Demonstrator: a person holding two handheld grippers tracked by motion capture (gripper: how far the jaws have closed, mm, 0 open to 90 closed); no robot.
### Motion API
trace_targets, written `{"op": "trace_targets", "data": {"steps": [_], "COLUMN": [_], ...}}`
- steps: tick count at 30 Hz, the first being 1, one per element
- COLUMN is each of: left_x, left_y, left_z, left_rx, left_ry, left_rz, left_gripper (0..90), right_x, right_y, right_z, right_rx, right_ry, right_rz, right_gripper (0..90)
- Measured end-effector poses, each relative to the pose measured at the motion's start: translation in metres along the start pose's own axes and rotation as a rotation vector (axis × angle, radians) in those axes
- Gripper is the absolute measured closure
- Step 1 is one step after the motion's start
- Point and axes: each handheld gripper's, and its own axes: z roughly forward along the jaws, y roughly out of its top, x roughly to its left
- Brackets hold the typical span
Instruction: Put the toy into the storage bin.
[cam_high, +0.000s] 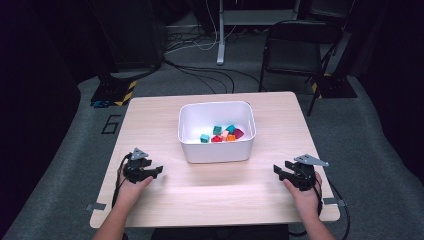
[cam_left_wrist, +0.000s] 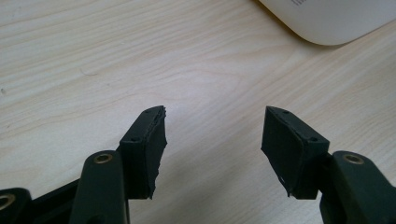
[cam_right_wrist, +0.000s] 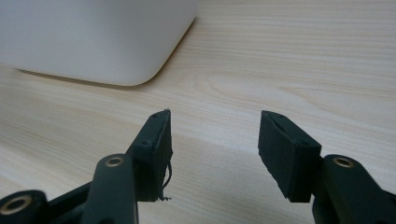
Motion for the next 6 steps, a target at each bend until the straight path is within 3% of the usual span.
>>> {"op": "trace_targets", "data": {"steps": [6], "left_x": [0.0025], "left_y": [-0.0026], "left_z": [0.0004], "left_rx": [0.007], "left_ry": [0.006], "left_rz": [-0.008], "left_gripper": [39.6], "right_x": [-0.0008], "right_y": [0.0020], "right_z": [0.0024], "right_rx": [-0.004], "right_ry": [-0.011], "right_rz": [-0.004], "right_gripper": [43.6]}}
